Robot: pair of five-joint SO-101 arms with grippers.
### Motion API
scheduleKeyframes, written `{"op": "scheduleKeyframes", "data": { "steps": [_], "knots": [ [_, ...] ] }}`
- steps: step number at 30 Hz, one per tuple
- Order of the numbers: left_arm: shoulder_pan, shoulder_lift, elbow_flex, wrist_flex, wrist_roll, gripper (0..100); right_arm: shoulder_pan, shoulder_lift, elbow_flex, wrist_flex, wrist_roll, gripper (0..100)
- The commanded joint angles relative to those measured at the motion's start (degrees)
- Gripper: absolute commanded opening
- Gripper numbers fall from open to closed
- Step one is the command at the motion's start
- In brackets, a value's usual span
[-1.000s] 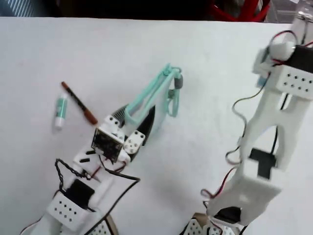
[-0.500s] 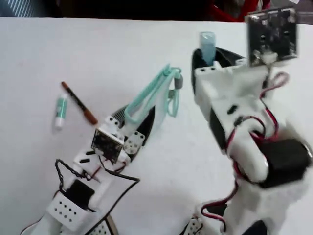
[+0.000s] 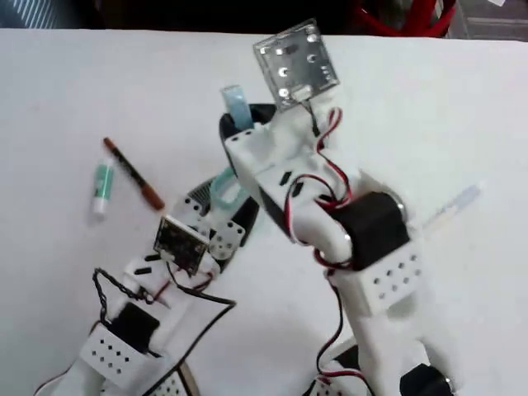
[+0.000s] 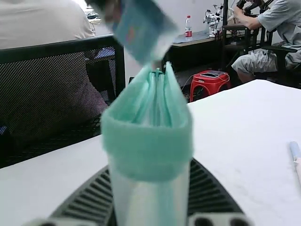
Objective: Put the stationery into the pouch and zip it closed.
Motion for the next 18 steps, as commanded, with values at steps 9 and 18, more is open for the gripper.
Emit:
{"op": "scheduleKeyframes", "data": {
  "steps": [9, 18],
  "knots": [
    [0.0, 0.2, 0.3, -0.1, 0.4, 22, 0.0, -3.4, 5.3, -1.7, 0.1, 1.7],
    [0.0, 0.4, 0.2, -0.3, 0.4, 22, -2.2, -12.4, 18.5, -10.1, 0.2, 1.7]
  ]
}}
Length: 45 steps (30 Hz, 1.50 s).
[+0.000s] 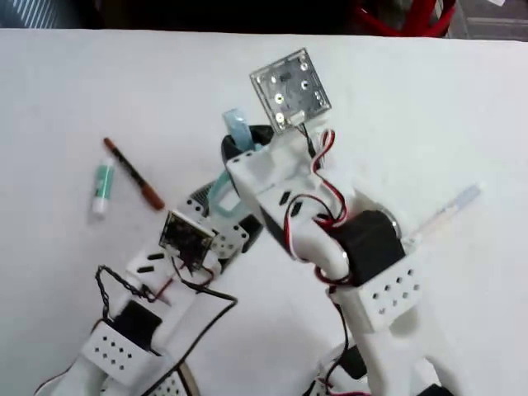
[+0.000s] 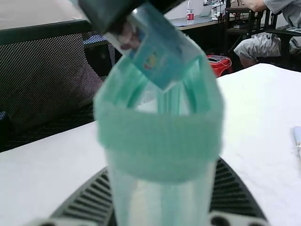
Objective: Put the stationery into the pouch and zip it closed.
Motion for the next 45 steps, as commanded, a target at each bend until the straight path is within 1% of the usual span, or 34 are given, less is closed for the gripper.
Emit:
{"op": "scheduleKeyframes", "data": {
  "steps": [1, 3, 7, 11, 19, 23, 25, 27, 31, 32, 39, 45],
  "knots": [
    [0.4, -0.6, -0.5, -0.9, 0.4, 22, -1.9, -4.8, 6.9, -6.1, 0.3, 1.7],
    [0.3, -0.5, -0.4, -0.9, 0.4, 22, -2.8, -7.2, 12.6, -10.5, 0.5, 1.7],
    [-0.7, -0.5, -0.5, -1.0, 0.5, 22, -3.1, -15.0, 18.2, -15.0, 5.3, 1.7],
    [-0.8, -0.5, -0.5, -1.0, 0.5, 22, -3.0, -21.2, 21.6, -15.2, 7.2, 1.7],
    [-0.9, -0.7, -0.7, -1.1, 0.2, 22, -2.8, -22.5, 26.4, -12.4, 14.8, 1.8],
    [-0.8, -0.6, -0.4, -1.1, 0.4, 22, -3.2, -23.7, 25.5, -12.3, 15.0, 1.8],
    [-0.8, -0.5, -0.4, -1.1, 0.2, 22, -4.7, -24.7, 25.9, -12.1, 15.0, 1.8],
    [-0.9, -0.5, -0.4, -1.1, 0.2, 22, -5.4, -25.3, 26.7, -10.8, 15.1, 3.4],
    [-0.9, -0.5, -0.4, -1.1, 0.2, 22, -4.2, -26.2, 27.1, -7.9, 15.1, 18.7],
    [-0.9, -0.5, -0.5, -1.1, 0.2, 22, -3.6, -26.3, 27.0, -7.2, 15.1, 20.8],
    [-0.9, -0.6, -0.4, -1.1, 0.1, 22, 0.5, -26.4, 26.2, -5.9, 15.2, 18.2],
    [-0.9, -0.5, -0.4, -1.1, 0.1, 22, 0.5, -27.9, 25.7, -5.6, 15.2, 18.0]
  ]
}}
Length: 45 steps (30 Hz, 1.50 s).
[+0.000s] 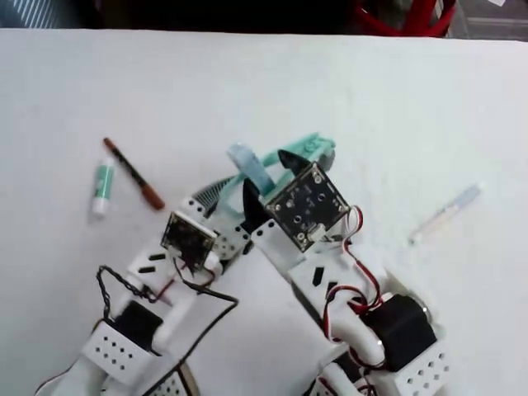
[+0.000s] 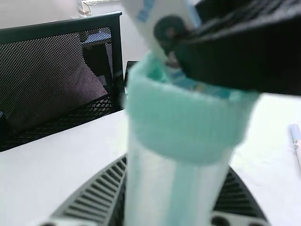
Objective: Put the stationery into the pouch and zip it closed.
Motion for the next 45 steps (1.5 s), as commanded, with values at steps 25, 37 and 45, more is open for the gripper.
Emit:
{"op": "scheduleKeyframes", "data": {
  "steps": [25, 37, 45],
  "knots": [
    [-0.7, -0.6, -0.4, -1.1, 0.1, 22, -1.5, 1.0, -7.6, 1.5, 1.1, 10.5],
    [-0.7, -0.6, -0.3, -1.0, 0.4, 22, -3.6, 18.5, -28.1, -2.9, 0.4, 10.1],
    [-0.7, -0.8, -0.6, -0.9, 0.2, 22, -6.4, 35.1, -41.8, -1.9, -3.0, 10.1]
  ]
}}
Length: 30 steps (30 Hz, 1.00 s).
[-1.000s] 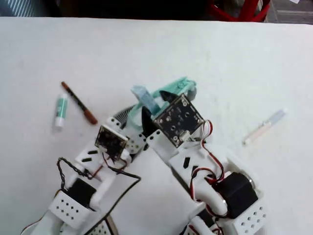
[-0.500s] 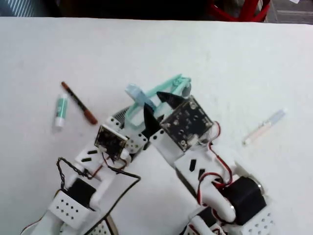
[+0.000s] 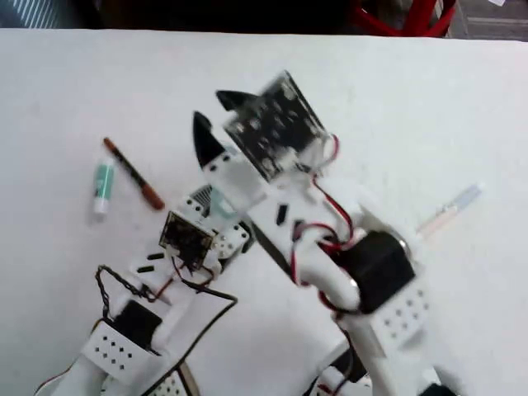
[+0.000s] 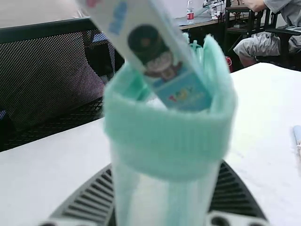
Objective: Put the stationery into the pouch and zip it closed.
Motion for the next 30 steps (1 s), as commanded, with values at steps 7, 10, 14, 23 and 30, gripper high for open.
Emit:
{"op": "scheduleKeyframes", "data": {
  "steps": [7, 10, 14, 23, 30],
  "knots": [
    [-0.5, -0.7, -0.5, -1.0, 0.2, 22, -0.6, 5.6, -12.5, 13.0, -0.4, 10.1],
    [-0.5, -0.7, -0.5, -1.0, 0.2, 22, 1.7, 3.5, -13.6, 18.1, 2.5, 10.1],
    [-0.5, -0.7, -0.4, -1.0, 0.2, 22, 3.7, 2.3, -13.5, 22.5, 3.3, 10.1],
    [-0.5, -0.6, -0.4, -1.0, 0.3, 22, 3.5, -0.2, -14.0, 19.6, 2.8, 10.1],
    [-0.5, -0.6, -0.4, -1.0, 0.2, 22, 0.9, 1.8, -11.9, 13.5, 2.8, 10.1]
  ]
}}
